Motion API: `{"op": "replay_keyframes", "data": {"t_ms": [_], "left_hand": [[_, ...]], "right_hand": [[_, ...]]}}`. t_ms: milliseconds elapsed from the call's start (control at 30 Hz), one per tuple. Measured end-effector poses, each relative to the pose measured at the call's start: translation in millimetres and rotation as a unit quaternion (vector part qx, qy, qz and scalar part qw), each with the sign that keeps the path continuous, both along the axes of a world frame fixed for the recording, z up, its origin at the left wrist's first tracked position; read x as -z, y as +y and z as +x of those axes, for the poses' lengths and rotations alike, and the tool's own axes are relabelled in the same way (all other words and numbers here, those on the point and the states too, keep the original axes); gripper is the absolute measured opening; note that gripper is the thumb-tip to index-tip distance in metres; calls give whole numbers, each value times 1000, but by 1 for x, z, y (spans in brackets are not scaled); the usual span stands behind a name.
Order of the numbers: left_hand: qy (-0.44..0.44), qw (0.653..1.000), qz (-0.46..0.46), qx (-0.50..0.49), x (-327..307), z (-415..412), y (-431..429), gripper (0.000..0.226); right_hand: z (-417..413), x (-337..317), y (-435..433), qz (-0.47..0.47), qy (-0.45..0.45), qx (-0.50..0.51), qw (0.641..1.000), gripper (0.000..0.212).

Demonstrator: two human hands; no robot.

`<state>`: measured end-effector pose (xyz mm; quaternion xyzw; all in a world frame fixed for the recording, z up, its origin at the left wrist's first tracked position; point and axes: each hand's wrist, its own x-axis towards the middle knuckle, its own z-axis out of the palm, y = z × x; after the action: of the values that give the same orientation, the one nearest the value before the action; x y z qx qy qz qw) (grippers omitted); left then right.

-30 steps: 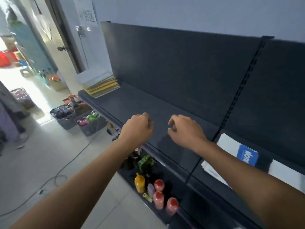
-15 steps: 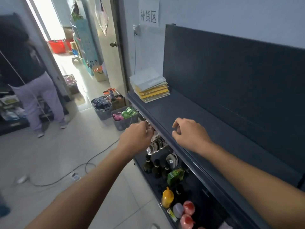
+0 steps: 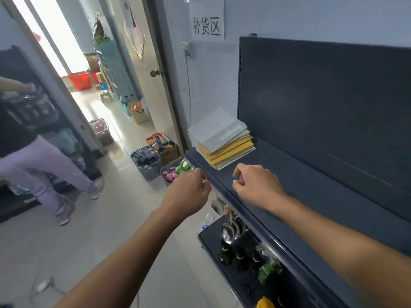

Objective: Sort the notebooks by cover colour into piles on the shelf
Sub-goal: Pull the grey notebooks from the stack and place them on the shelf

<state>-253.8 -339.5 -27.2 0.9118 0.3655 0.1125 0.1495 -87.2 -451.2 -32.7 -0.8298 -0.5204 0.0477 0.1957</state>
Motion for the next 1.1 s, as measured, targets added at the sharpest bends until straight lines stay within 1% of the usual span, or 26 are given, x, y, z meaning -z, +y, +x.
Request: {"op": "replay_keyframes", "data": {"t_ms": [233,333,467,633,733,867,1033,1100], "left_hand": [[-16,999,11,36,-4,39,80,22],[-22,999,3,48,-6,50,103,27],[-29,997,9,70,-12,68,136,32],[-36,993,15,113,-12,91,173,32],[-27,987,20,154,-10,111,201,32],[-38,976,12,214,-12,147,245,31],[-52,953,-4,298,-10,180,293,25],[-57,947,-11,316,-5,190,309,25]], "right_hand": [[29,8,67,-12,12,37,999,7],[37,9,82,-28,11,54,998,8],[49,5,104,-23,19,98,995,8],[53,8,125,-40,20,132,990,9],[59,7,144,-45,42,168,984,9],[66,5,174,-27,65,243,967,9],[62,8,205,-16,113,345,931,11],[61,10,216,1,123,384,915,9]]}}
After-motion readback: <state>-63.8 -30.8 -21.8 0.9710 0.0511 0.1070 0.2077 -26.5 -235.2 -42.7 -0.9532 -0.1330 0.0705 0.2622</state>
